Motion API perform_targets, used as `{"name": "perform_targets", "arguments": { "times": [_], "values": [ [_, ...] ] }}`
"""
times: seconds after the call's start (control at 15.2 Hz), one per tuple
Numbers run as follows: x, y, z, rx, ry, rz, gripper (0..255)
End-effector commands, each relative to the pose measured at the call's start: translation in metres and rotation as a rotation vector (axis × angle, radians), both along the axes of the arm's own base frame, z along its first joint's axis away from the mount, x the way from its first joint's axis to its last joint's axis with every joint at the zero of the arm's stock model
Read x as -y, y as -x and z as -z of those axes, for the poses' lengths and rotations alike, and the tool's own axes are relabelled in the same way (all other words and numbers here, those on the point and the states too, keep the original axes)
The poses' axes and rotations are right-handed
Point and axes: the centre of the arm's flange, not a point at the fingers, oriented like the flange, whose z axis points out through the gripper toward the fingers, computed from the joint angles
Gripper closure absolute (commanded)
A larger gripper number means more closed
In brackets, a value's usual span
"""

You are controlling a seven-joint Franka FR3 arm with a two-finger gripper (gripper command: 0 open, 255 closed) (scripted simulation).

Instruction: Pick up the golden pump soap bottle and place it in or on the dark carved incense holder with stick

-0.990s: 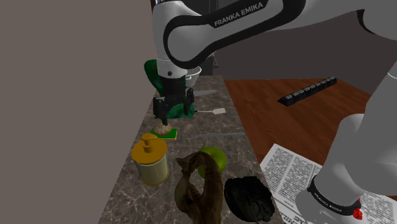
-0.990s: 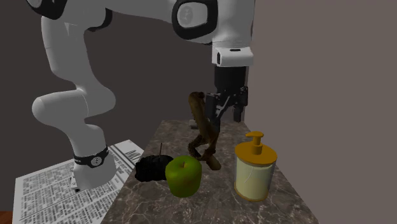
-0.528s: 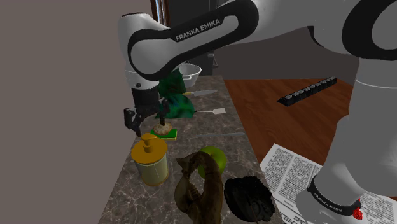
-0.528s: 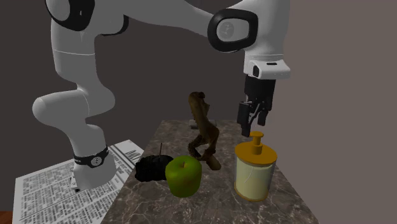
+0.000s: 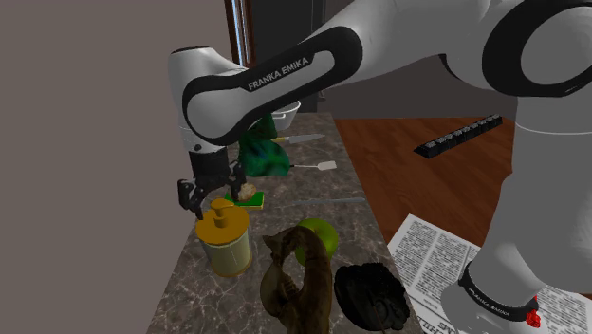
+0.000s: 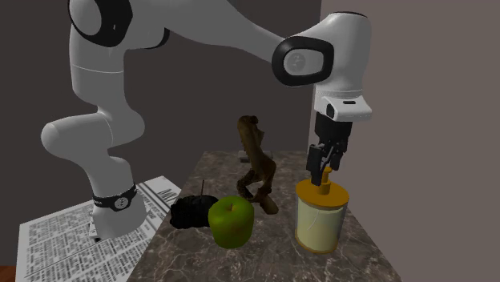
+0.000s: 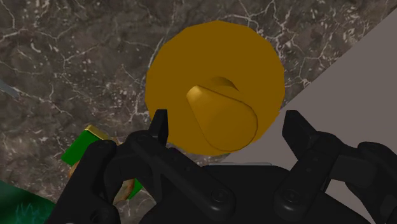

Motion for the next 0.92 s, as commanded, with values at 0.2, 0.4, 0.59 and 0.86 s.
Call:
{"name": "perform_targets", "arguments": {
  "times": [0.2,0.4,0.59,0.86],
  "values": [
    [-0.0002,0.0008,0.0084,0.0,0.0,0.0,0],
    [-0.0002,0.0008,0.0084,0.0,0.0,0.0,0],
    [-0.0002,0.0008,0.0084,0.0,0.0,0.0,255],
    [-0.0002,0.0008,0.0084,0.0,0.0,0.0,255]
  ]
}}
